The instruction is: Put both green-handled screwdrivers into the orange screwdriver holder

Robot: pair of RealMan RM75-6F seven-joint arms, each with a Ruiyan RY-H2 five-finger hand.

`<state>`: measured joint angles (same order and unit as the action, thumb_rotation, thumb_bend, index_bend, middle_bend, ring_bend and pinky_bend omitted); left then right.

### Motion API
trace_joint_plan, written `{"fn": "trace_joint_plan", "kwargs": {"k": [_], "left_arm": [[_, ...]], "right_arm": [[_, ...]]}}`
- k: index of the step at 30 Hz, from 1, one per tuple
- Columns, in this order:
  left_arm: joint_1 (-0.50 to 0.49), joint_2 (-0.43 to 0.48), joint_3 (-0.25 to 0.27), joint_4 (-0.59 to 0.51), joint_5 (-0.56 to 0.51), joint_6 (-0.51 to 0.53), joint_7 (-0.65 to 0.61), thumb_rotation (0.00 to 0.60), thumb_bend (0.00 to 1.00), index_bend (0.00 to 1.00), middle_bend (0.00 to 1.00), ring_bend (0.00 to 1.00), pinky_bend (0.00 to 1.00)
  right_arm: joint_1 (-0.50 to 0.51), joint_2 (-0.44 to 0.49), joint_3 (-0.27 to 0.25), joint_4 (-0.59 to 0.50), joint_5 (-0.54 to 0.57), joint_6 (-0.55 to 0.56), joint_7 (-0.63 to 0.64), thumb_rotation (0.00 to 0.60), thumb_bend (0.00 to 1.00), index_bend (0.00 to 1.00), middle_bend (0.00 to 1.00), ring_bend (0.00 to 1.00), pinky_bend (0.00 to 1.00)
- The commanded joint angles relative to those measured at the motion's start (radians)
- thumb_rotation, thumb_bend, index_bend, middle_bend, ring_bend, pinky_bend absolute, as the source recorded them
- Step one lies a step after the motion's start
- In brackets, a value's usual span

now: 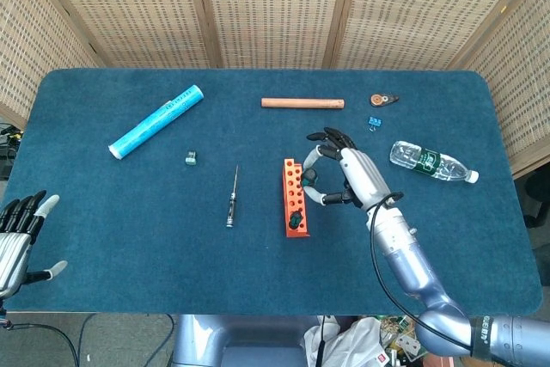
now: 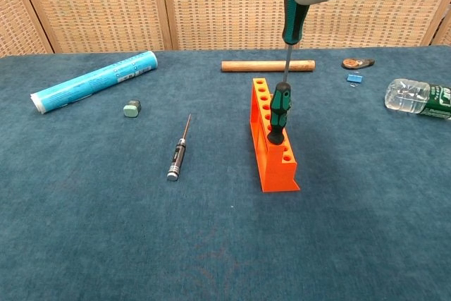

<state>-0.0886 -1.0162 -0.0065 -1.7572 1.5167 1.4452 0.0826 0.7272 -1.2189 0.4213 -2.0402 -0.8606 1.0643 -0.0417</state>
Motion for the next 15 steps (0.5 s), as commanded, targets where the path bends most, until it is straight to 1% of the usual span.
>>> {"fn": "trace_joint_plan", "kwargs": {"k": [1, 7, 15], "left_arm": [[0.0, -0.001, 0.0, 0.0, -0.001, -0.001, 0.002, 0.6, 0.0, 0.0, 0.0, 0.0, 0.0], [0.0, -0.001, -0.001, 0.001, -0.004, 0.0, 0.001, 0.6, 0.0, 0.0, 0.0, 0.0, 0.0], [-0.002, 0.001, 0.0, 0.001, -0.004, -0.002, -0.004, 0.6, 0.0, 0.0, 0.0, 0.0, 0.0]], "right_arm": [[0.012, -0.014, -0.001, 0.003, 0.01, 0.007, -0.013, 0.6, 0.4, 0.67, 0.17, 0.0, 0.04], [0.033, -0.043, -0.005, 0.016, 0.039, 0.015, -0.027, 0.6, 0.4, 0.67, 0.17, 0.0, 0.04], [0.047, -0.058, -0.009, 0.02, 0.049, 0.023, -0.037, 0.6, 0.4, 0.67, 0.17, 0.0, 0.04]]}}
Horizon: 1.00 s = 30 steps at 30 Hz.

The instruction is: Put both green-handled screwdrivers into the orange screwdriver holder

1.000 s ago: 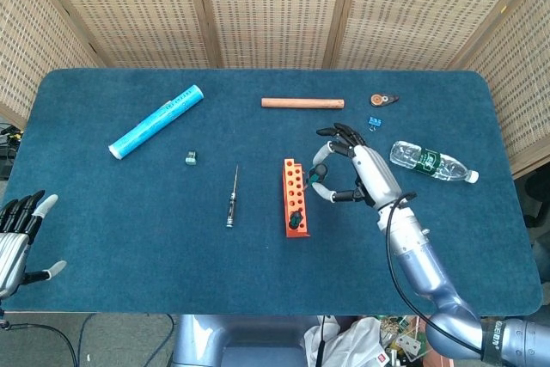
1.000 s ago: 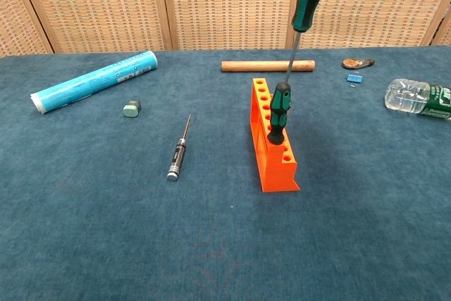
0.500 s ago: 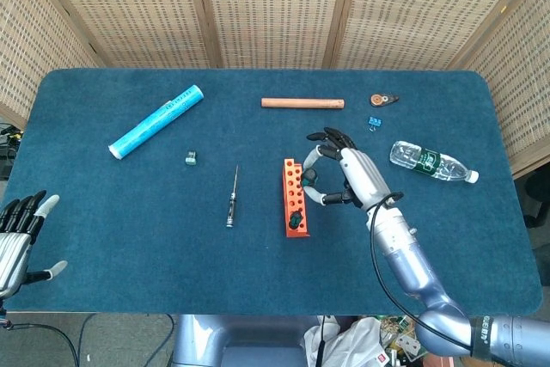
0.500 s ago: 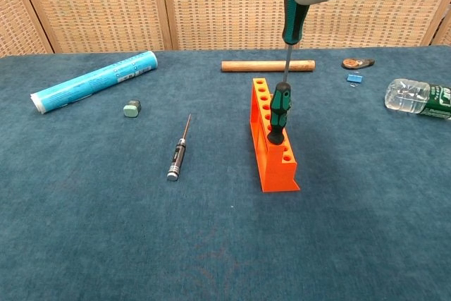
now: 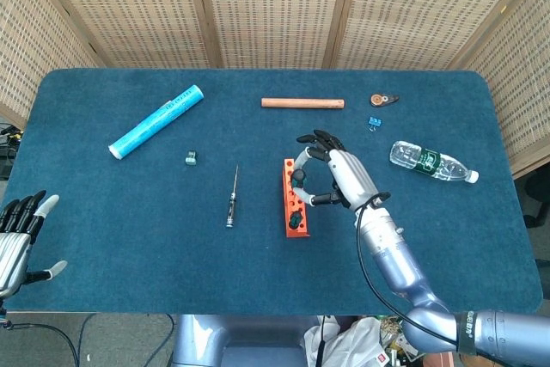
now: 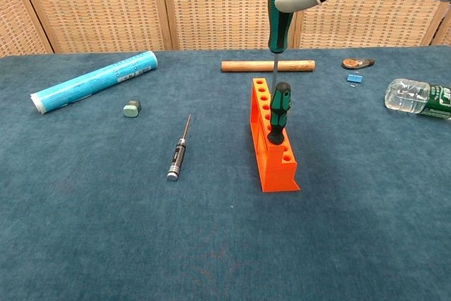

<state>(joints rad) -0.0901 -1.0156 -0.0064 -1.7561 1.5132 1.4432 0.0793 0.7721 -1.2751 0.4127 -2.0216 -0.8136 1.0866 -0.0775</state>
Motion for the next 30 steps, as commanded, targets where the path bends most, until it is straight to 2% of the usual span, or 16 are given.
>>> {"fn": "trace_joint_plan", "kwargs": {"k": [1, 30], "left_arm": [[0.0, 0.0, -0.001, 0.0, -0.001, 0.0, 0.0, 0.6, 0.0, 0.0, 0.0, 0.0, 0.0], [-0.002, -0.001, 0.0, 0.001, -0.003, -0.001, 0.001, 0.6, 0.0, 0.0, 0.0, 0.0, 0.0]], "right_arm": [[0.003, -0.003, 0.0, 0.002, 0.003, 0.001, -0.003, 0.6, 0.4, 0.67, 0.17, 0.0, 0.04], [0.03, -0.023, -0.012, 0.013, 0.027, 0.012, -0.03, 0.6, 0.4, 0.67, 0.18, 0.0, 0.04]]}}
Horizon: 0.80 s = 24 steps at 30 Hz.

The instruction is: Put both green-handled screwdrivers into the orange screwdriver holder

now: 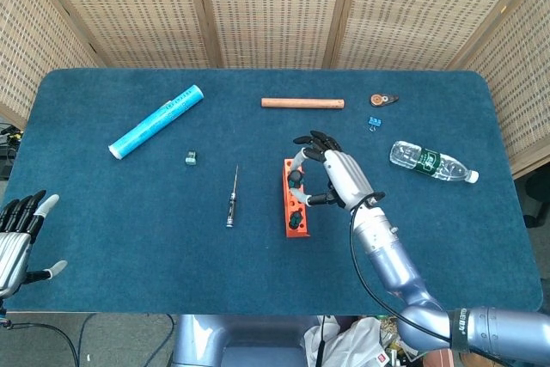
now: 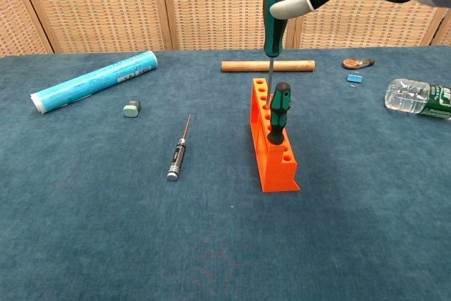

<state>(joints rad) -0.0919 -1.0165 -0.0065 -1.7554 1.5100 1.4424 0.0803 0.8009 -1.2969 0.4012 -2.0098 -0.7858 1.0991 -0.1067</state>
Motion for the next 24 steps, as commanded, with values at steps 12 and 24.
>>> {"fn": "trace_joint_plan", "kwargs": {"k": [12, 24], "left_arm": [[-0.002, -0.002, -0.001, 0.0, -0.005, -0.005, 0.005, 0.6, 0.0, 0.0, 0.0, 0.0, 0.0], [-0.006, 0.0, -0.004, 0.0, -0.015, -0.011, 0.001, 0.6, 0.0, 0.0, 0.0, 0.0, 0.0]], "right_arm": [[0.014, -0.025, -0.021, 0.047, 0.016, -0.013, -0.017, 0.6, 0.41, 0.67, 0.18, 0.0, 0.04], [0.06, -0.096, -0.027, 0.14, 0.103, -0.052, -0.043, 0.6, 0.41, 0.67, 0.18, 0.0, 0.04]]}}
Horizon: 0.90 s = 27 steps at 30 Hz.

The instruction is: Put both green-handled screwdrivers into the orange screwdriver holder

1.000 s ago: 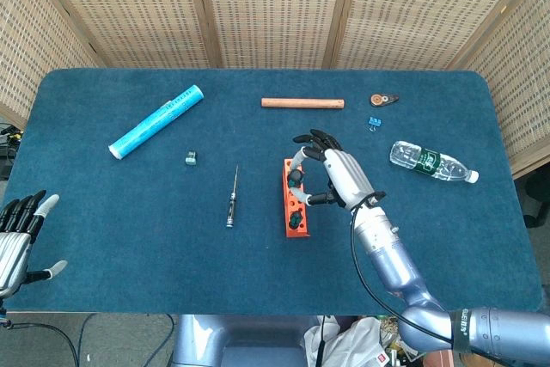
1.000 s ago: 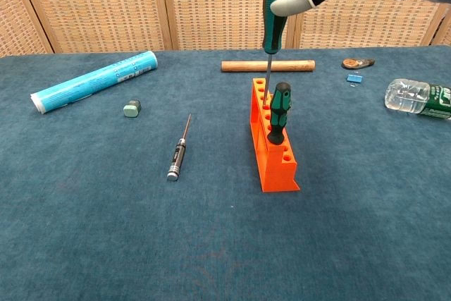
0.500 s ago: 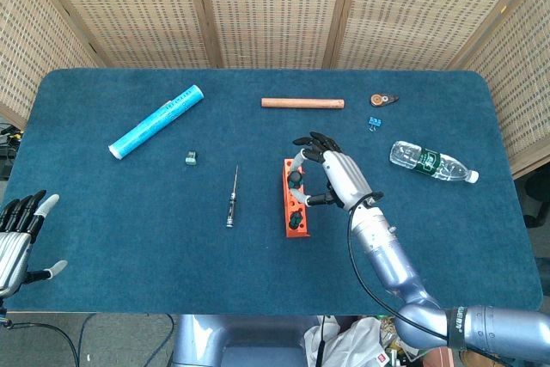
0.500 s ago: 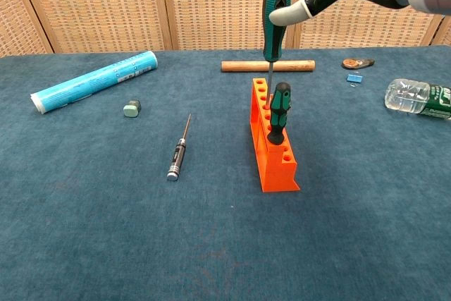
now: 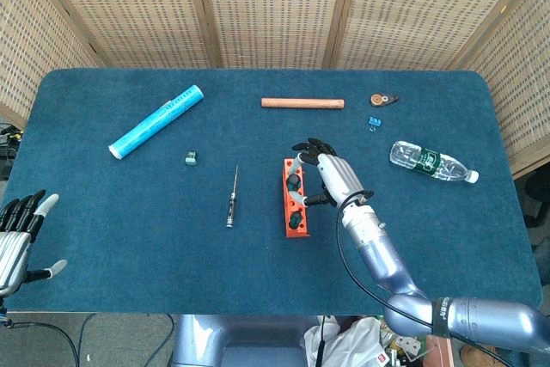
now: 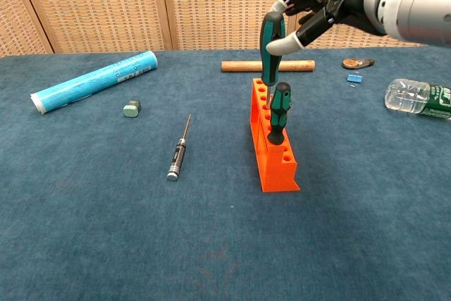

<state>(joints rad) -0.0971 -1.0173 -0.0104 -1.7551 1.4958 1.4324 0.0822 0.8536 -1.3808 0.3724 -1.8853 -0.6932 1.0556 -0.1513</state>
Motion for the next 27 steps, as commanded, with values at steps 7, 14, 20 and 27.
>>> {"fn": "trace_joint_plan", "kwargs": {"k": [7, 14, 20, 27], "left_arm": [[-0.006, 0.0, -0.003, 0.002, -0.009, -0.011, -0.002, 0.6, 0.0, 0.0, 0.0, 0.0, 0.0], [-0.008, -0.002, -0.003, 0.001, -0.013, -0.016, 0.005, 0.6, 0.0, 0.0, 0.0, 0.0, 0.0], [-0.011, -0.002, -0.002, -0.001, -0.014, -0.021, 0.006, 0.6, 0.0, 0.0, 0.0, 0.0, 0.0], [-0.012, 0.0, -0.003, 0.0, -0.018, -0.023, 0.002, 0.6, 0.0, 0.0, 0.0, 0.0, 0.0]], "right_arm": [[0.01, -0.029, 0.0, 0.056, 0.024, -0.027, 0.015, 0.6, 0.41, 0.67, 0.18, 0.0, 0.04], [0.012, -0.047, -0.006, 0.089, 0.033, -0.043, 0.024, 0.6, 0.41, 0.67, 0.18, 0.0, 0.04], [0.015, -0.066, -0.016, 0.11, 0.028, -0.051, 0.021, 0.6, 0.4, 0.67, 0.18, 0.0, 0.04], [0.017, -0.07, -0.017, 0.121, 0.031, -0.058, 0.018, 0.6, 0.4, 0.67, 0.18, 0.0, 0.04]]}}
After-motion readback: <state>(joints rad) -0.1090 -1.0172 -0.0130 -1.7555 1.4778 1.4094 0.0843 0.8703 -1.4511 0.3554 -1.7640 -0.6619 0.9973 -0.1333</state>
